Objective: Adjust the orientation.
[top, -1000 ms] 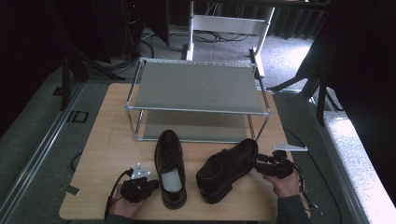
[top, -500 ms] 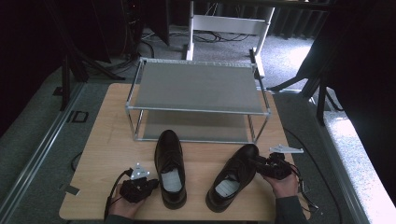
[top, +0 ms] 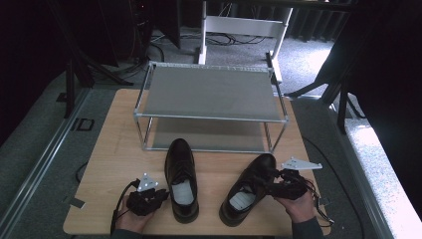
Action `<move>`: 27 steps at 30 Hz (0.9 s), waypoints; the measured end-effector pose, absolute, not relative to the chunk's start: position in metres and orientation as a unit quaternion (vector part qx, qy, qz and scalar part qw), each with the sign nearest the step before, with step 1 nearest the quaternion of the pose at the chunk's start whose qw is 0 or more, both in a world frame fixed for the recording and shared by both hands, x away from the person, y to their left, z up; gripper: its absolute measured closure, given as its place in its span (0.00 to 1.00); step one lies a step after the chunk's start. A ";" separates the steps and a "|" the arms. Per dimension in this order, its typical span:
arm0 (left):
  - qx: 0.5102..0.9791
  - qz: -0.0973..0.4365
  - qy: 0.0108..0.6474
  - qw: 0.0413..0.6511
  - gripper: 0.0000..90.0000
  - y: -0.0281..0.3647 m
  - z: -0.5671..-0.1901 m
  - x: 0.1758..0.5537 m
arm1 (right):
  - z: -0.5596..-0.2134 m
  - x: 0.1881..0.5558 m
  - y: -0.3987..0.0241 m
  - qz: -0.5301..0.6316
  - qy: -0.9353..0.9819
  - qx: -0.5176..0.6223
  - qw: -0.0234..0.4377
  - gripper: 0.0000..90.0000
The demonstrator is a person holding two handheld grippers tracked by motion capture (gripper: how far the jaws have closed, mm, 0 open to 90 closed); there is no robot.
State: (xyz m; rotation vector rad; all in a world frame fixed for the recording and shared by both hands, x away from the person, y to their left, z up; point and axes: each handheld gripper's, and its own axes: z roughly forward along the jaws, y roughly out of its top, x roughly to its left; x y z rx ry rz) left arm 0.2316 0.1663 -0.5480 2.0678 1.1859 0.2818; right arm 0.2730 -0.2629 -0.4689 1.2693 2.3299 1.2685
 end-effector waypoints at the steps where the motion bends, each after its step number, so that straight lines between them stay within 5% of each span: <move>1: 0.803 0.110 0.461 0.362 0.87 0.166 -0.548 0.232 | -0.469 0.271 -0.260 0.431 0.789 0.428 0.094 0.30; 8: 0.803 0.112 0.461 0.361 0.86 0.166 -0.548 0.232 | -0.473 0.266 -0.245 0.408 0.806 0.421 0.089 0.15; 13: 0.802 0.113 0.464 0.360 0.84 0.166 -0.548 0.233 | -0.483 0.264 -0.231 0.354 0.826 0.416 0.137 0.13; 19: 0.801 0.113 0.465 0.359 0.83 0.166 -0.548 0.234 | -0.493 0.267 -0.226 0.317 0.835 0.424 0.148 0.26; 27: 0.802 0.112 0.467 0.356 0.83 0.166 -0.549 0.235 | -0.493 0.274 -0.225 0.345 0.845 0.381 0.145 0.31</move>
